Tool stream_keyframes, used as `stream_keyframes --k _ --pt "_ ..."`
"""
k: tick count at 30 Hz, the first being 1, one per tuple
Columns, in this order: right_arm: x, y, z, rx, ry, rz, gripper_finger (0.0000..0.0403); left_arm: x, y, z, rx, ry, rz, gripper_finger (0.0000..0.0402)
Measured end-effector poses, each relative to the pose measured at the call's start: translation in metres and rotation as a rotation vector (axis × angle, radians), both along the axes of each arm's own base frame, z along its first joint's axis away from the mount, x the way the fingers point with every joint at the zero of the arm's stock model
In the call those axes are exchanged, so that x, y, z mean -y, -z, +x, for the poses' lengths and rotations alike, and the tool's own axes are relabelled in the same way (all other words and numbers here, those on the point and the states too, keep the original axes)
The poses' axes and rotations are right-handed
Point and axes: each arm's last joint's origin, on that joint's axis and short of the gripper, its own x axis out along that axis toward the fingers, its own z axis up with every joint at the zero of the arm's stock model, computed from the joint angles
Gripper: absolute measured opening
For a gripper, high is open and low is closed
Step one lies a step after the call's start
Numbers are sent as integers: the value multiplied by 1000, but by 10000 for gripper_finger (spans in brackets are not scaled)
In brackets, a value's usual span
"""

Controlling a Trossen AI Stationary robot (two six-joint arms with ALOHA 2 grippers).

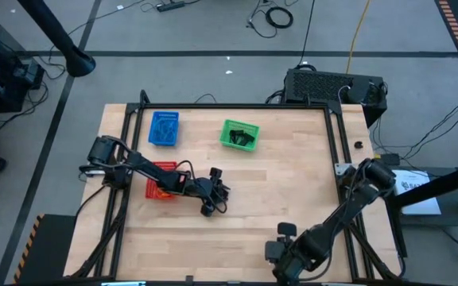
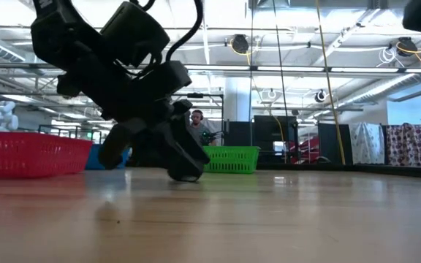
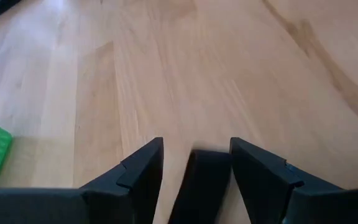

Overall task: Sort rubber bands into baskets
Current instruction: Put the black rubber band into the green bin

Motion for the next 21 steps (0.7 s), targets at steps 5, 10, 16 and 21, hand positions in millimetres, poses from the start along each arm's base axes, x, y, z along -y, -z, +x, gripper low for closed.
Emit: stream_keyframes --k 5,10,16,21 --pt "-5 6 -2 -6 -9 -12 134 -2 0 1 2 -10 -10 184" --pt "-5 6 -1 2 -23 -13 134 -10 3 -1 -45 -7 -27 132" --pt "-4 5 0 47 -77 -74 134 -17 -2 6 -21 -22 -41 27" --pt "1 7 5 205 -90 -256 134 -35 -18 24 46 -109 -89 7"
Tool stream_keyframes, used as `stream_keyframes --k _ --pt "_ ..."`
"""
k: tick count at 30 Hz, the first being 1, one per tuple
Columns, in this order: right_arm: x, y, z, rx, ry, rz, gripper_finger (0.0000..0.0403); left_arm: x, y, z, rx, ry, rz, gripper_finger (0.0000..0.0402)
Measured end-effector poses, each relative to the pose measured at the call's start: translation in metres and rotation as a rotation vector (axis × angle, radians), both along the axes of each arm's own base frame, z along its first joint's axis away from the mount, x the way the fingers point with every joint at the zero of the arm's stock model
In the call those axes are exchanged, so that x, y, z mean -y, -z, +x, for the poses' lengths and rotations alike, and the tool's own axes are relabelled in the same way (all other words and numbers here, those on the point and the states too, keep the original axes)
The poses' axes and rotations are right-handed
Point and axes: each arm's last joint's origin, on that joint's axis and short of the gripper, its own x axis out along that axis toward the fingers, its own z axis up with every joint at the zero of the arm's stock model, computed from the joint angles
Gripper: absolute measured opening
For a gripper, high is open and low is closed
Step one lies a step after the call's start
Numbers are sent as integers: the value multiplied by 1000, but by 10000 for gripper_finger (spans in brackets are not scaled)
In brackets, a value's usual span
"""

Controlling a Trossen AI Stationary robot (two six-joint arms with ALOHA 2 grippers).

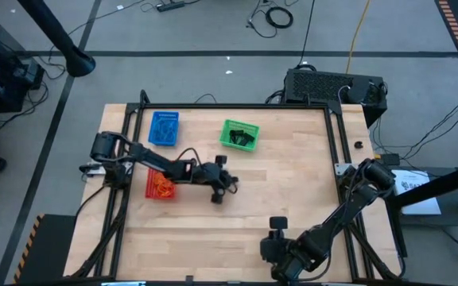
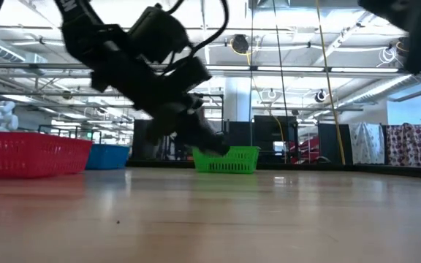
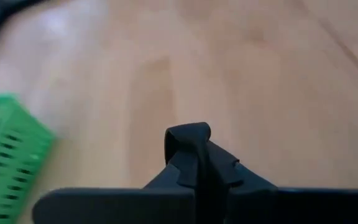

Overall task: Sort rubber bands into baskets
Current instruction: Put the black rubber band into the green bin

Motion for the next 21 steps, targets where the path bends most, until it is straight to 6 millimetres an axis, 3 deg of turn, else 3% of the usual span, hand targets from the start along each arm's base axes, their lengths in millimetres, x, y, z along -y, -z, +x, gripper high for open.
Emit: stream_keyframes --k 4,7,14,21 --pt "6 15 -2 63 6 -99 134 -28 -16 14 55 -103 15 4" --pt "13 29 -6 92 25 -178 134 -61 -31 24 111 -212 3 3" --pt "31 50 -17 30 70 -269 134 -137 -63 29 251 -450 -210 2" --pt "31 54 -20 -10 62 -240 134 -172 -68 19 305 -529 -528 1"
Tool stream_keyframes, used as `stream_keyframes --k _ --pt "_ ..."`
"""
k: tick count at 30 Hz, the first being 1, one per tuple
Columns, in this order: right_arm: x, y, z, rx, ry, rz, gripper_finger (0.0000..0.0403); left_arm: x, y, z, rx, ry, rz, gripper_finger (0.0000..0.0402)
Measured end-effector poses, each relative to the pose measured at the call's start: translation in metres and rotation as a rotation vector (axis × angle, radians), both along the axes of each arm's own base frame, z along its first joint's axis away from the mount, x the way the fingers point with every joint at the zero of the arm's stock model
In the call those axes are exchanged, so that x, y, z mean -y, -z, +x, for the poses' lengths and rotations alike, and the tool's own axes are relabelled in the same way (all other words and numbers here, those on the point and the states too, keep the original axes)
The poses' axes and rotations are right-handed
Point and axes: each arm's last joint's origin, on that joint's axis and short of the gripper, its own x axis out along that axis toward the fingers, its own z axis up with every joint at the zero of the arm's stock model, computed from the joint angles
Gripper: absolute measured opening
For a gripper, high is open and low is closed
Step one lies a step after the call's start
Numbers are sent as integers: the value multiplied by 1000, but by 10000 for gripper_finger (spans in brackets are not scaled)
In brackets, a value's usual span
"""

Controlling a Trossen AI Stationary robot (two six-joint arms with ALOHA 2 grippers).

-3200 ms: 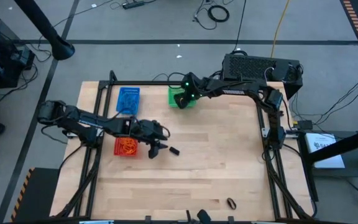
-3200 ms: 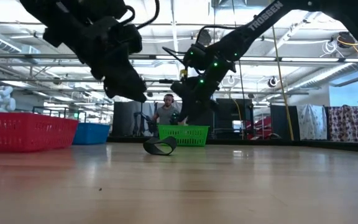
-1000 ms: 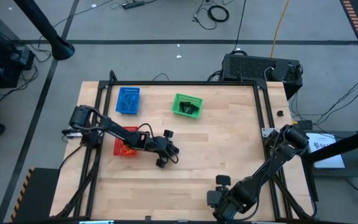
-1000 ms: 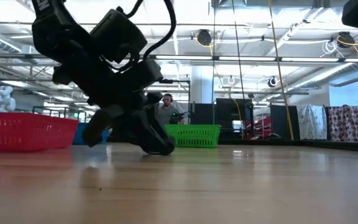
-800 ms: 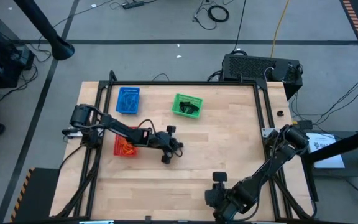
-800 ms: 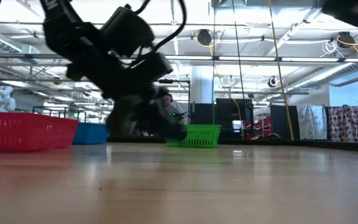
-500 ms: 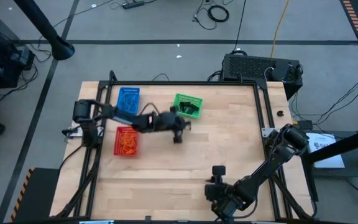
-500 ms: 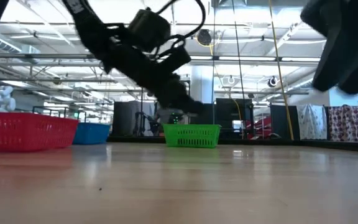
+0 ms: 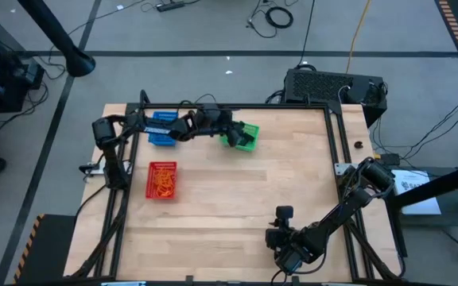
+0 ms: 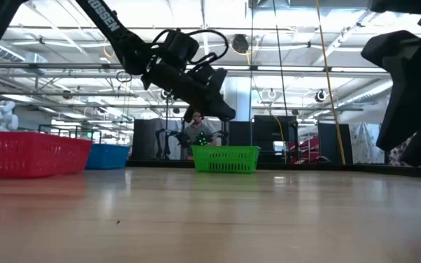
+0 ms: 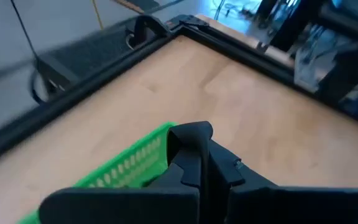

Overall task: Sort rubber bands into baskets
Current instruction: Put the black rubber band into the green bin

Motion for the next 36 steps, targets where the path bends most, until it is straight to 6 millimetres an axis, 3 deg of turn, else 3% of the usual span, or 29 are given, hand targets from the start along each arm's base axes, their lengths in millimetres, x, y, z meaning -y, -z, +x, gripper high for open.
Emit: stream_keyframes --k 7,12,20,30,36 --pt "3 0 2 -8 -5 -3 134 -8 11 -1 33 -59 -210 1" --pt "2 0 3 -4 -5 2 134 -7 14 0 9 -12 -188 8" --pt "1 0 4 7 -5 13 134 -7 17 -1 -29 -60 -135 52" --pt "1 0 4 11 -6 16 134 -7 25 -6 -116 -73 -168 147" --pt "0 0 4 13 -12 17 134 -7 25 -6 -117 -73 -165 170"
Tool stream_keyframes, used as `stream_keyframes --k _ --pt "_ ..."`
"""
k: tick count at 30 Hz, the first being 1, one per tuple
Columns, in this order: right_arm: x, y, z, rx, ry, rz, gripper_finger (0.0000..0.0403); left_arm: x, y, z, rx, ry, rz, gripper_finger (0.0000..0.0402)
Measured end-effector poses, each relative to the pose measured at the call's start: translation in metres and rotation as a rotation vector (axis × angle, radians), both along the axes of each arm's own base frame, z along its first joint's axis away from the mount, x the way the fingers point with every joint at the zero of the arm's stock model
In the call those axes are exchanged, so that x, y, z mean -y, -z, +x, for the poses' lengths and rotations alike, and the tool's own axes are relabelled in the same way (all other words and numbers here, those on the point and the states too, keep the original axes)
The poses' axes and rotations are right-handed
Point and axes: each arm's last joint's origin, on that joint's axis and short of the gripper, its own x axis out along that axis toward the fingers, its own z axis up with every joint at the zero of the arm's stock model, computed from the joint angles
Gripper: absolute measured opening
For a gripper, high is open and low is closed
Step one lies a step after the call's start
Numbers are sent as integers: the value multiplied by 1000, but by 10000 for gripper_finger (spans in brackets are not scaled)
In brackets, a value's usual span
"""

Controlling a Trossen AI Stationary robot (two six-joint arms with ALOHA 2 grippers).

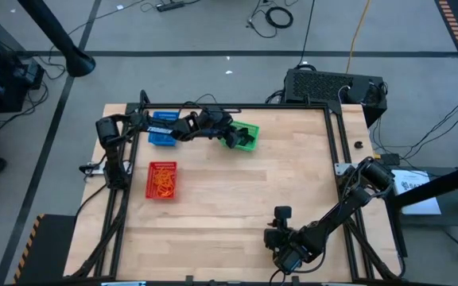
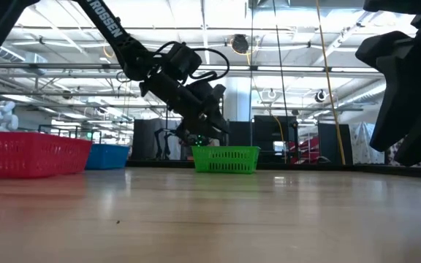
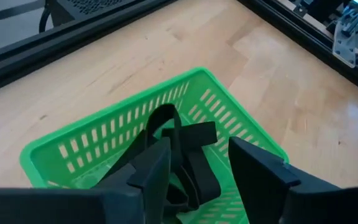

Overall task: Sort rubber bands into baskets
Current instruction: Put the black rubber band into the green bin

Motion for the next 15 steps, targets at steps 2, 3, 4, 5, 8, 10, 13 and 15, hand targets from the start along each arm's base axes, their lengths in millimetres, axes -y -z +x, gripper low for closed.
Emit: stream_keyframes --k 2,3,4,5,8,10,13,15 --pt "0 0 0 0 0 0 134 0 0 0 -3 -2 0 171" --pt "0 0 0 0 0 0 134 0 0 0 -4 -2 -1 171" --pt "0 0 0 0 0 0 134 0 0 0 -5 -2 -1 171" --pt "0 0 0 1 0 1 134 0 0 -1 -7 -2 -2 171" --pt "0 0 0 1 0 1 134 1 -7 -1 -10 27 -7 171" --pt "0 0 0 2 0 2 134 1 -20 0 -6 64 -21 171" --pt "0 0 0 5 0 5 134 7 -46 1 28 137 -41 171" --pt "-1 0 1 6 3 10 134 17 -59 2 62 208 -45 171"
